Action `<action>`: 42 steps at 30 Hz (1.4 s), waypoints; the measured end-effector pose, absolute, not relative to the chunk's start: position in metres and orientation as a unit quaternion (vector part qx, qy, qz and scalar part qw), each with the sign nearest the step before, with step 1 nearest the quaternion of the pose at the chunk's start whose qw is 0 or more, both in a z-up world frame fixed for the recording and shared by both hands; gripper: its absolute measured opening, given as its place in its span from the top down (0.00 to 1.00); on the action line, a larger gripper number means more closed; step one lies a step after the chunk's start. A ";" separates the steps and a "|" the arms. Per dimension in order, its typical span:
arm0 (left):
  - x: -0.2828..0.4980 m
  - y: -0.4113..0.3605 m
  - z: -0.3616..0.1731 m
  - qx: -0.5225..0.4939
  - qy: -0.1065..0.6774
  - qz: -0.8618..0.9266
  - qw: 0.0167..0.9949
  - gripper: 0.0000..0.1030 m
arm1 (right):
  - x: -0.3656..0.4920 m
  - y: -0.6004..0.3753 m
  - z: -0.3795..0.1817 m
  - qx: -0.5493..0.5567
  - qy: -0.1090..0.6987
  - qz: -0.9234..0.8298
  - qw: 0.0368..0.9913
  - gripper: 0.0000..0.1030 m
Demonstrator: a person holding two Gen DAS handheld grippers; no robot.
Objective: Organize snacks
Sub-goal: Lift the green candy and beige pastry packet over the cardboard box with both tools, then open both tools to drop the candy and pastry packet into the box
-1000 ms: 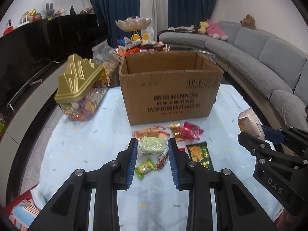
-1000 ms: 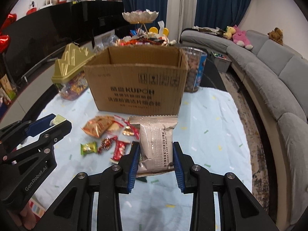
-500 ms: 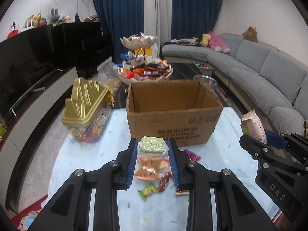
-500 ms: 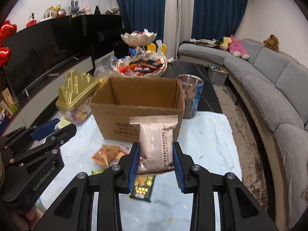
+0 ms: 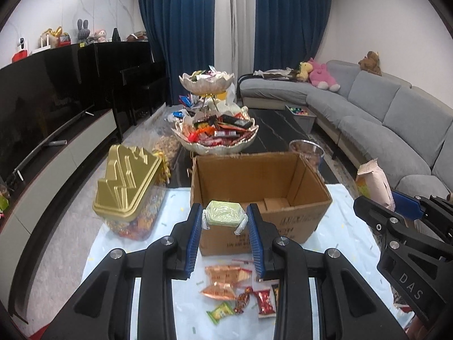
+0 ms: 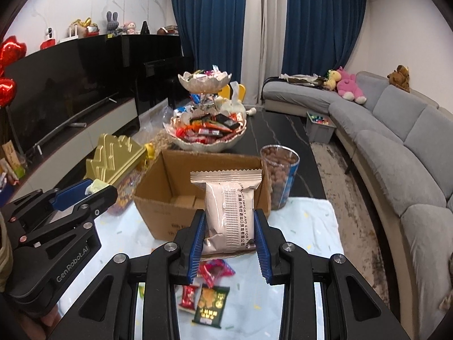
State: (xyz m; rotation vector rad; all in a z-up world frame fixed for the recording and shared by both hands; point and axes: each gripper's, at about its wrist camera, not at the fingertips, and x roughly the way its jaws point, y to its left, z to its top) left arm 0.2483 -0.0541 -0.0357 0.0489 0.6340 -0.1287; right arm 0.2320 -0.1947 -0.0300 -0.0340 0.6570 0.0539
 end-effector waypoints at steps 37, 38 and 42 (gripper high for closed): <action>0.373 -0.067 -0.048 0.032 0.325 -0.079 0.942 0.69 | 0.353 -0.195 -0.042 -0.020 0.339 0.023 0.940 0.66; 0.377 -0.068 -0.051 0.034 0.328 -0.081 0.940 0.69 | 0.356 -0.195 -0.045 -0.021 0.342 0.023 0.939 0.66; 0.386 -0.069 -0.063 0.038 0.341 -0.086 0.935 0.69 | 0.367 -0.194 -0.056 -0.024 0.355 0.024 0.934 0.66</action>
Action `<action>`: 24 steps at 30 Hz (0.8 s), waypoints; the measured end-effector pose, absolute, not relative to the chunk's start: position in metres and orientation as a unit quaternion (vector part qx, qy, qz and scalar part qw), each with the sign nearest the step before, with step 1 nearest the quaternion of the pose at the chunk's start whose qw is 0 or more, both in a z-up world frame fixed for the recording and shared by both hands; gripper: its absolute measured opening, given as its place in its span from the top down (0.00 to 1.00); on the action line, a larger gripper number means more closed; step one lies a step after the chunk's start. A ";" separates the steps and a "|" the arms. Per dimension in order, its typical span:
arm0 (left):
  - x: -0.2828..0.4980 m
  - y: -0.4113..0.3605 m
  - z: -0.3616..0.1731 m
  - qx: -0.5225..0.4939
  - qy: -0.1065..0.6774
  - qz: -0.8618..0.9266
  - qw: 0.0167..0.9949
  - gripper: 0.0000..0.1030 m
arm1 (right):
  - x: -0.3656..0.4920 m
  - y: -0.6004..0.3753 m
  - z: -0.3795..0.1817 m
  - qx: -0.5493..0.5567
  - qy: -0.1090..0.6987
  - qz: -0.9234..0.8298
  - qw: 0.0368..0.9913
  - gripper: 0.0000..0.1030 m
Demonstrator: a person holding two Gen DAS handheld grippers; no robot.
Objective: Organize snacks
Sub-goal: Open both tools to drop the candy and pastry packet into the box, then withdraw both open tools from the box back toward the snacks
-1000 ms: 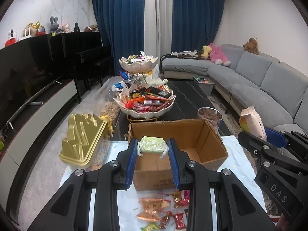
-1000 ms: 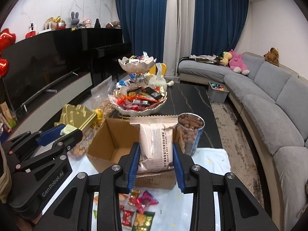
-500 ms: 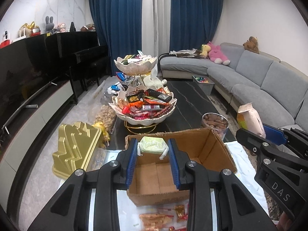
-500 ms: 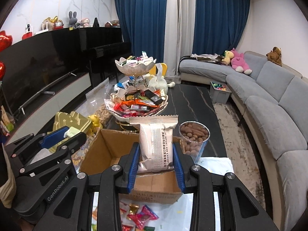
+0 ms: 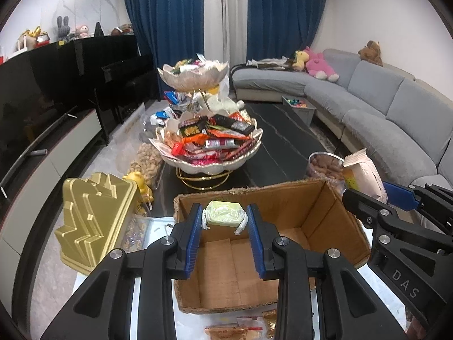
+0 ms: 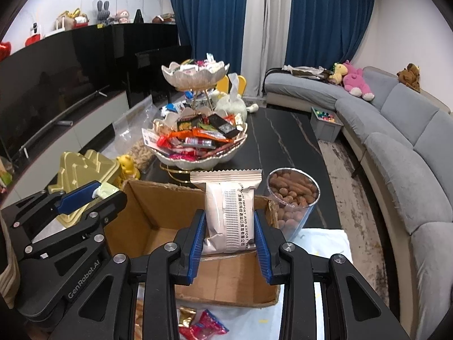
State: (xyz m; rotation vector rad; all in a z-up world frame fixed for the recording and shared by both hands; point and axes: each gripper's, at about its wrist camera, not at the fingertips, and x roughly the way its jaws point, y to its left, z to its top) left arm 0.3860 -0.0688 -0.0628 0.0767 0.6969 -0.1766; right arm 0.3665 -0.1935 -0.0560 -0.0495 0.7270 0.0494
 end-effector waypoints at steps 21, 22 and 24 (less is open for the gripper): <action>0.385 -0.061 -0.066 0.038 0.354 -0.076 0.931 0.27 | 0.375 -0.202 -0.055 -0.029 0.362 0.019 0.932 0.25; 0.384 -0.060 -0.064 0.038 0.352 -0.075 0.932 0.24 | 0.374 -0.204 -0.053 -0.027 0.361 0.018 0.932 0.25; 0.382 -0.060 -0.060 0.042 0.346 -0.073 0.934 0.21 | 0.371 -0.204 -0.050 -0.026 0.358 0.015 0.933 0.25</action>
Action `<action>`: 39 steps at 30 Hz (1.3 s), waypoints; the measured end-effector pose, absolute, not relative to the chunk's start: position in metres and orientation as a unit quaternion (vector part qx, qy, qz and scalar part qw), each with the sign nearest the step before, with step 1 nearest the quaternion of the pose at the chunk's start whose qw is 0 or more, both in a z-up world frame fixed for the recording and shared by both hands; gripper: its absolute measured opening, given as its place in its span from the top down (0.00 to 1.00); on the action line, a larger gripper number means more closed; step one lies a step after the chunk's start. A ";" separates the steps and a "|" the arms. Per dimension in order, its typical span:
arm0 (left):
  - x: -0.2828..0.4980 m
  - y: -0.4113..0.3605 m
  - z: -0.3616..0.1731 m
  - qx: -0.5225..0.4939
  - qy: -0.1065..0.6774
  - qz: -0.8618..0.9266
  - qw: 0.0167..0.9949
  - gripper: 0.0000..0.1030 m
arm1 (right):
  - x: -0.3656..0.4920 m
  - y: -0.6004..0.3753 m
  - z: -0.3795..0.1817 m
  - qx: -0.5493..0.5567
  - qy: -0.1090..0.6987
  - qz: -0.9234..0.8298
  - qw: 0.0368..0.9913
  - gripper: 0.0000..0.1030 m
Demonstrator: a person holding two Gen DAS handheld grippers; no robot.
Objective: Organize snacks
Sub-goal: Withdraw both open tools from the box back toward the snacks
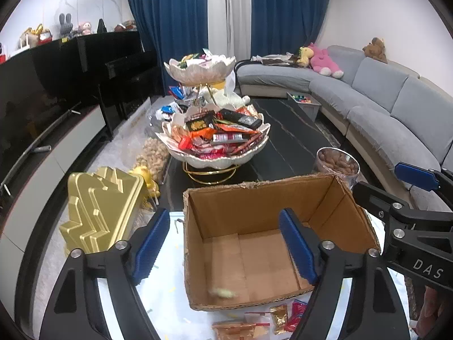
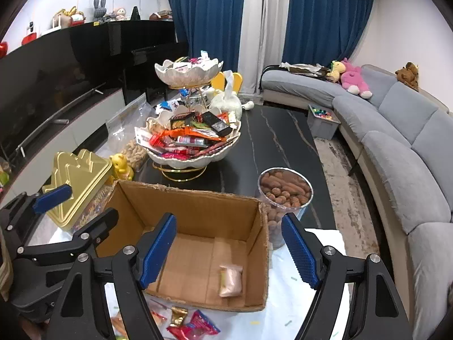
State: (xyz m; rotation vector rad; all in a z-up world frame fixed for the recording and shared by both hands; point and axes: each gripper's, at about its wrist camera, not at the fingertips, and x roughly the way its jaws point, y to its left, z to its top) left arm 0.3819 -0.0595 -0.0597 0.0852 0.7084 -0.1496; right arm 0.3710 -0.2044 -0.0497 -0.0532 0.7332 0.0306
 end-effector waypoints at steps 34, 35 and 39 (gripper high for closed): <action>0.315 -0.049 -0.016 0.056 0.320 -0.061 0.944 0.15 | 0.288 -0.209 -0.007 0.004 0.326 -0.016 0.945 0.25; 0.312 -0.049 -0.017 0.056 0.320 -0.060 0.944 0.15 | 0.286 -0.209 -0.008 0.007 0.328 -0.016 0.944 0.25; 0.304 -0.048 -0.020 0.062 0.320 -0.060 0.943 0.15 | 0.277 -0.209 -0.012 0.012 0.334 -0.017 0.942 0.25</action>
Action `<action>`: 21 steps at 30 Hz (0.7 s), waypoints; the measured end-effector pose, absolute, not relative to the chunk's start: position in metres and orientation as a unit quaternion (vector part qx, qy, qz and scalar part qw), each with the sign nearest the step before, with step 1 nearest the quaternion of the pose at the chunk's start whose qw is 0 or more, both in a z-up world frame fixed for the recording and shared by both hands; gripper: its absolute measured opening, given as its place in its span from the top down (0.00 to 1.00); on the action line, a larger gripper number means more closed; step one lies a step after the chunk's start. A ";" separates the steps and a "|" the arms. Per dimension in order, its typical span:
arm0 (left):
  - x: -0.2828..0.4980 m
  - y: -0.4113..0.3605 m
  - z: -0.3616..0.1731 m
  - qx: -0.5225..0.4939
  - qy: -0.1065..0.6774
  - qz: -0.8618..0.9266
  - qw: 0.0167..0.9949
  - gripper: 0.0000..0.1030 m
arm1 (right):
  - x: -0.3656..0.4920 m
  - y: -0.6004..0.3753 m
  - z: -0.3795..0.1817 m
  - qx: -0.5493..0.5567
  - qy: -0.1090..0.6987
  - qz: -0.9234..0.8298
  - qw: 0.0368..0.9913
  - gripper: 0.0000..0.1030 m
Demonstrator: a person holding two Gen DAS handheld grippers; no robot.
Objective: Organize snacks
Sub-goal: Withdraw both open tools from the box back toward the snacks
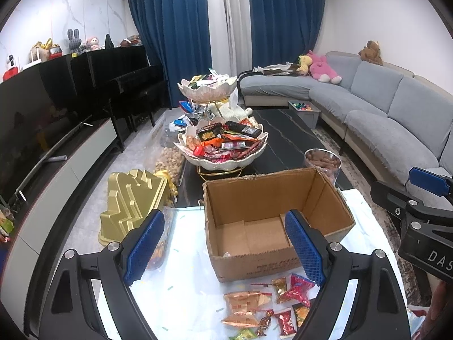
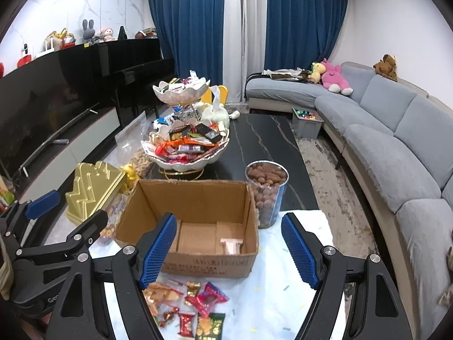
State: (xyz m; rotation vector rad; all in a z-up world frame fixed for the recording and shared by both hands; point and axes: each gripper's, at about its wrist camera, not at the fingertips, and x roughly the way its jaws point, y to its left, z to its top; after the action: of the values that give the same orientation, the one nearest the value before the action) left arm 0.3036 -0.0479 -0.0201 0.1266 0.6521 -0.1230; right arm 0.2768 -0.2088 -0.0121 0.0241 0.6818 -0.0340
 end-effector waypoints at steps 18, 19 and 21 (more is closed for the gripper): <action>0.267 -0.039 -0.043 0.076 0.314 -0.072 0.943 0.15 | 0.242 -0.203 -0.037 0.027 0.349 -0.030 0.936 0.25; 0.265 -0.038 -0.045 0.075 0.315 -0.073 0.943 0.15 | 0.240 -0.203 -0.039 0.028 0.349 -0.031 0.936 0.25; 0.261 -0.035 -0.049 0.070 0.317 -0.076 0.943 0.15 | 0.236 -0.200 -0.043 0.026 0.348 -0.036 0.936 0.25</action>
State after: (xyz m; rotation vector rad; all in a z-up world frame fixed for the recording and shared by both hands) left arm 0.2614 -0.0350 -0.0492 0.1431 0.6457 -0.1545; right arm 0.2355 -0.2004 -0.0434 0.0538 0.7120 -0.0740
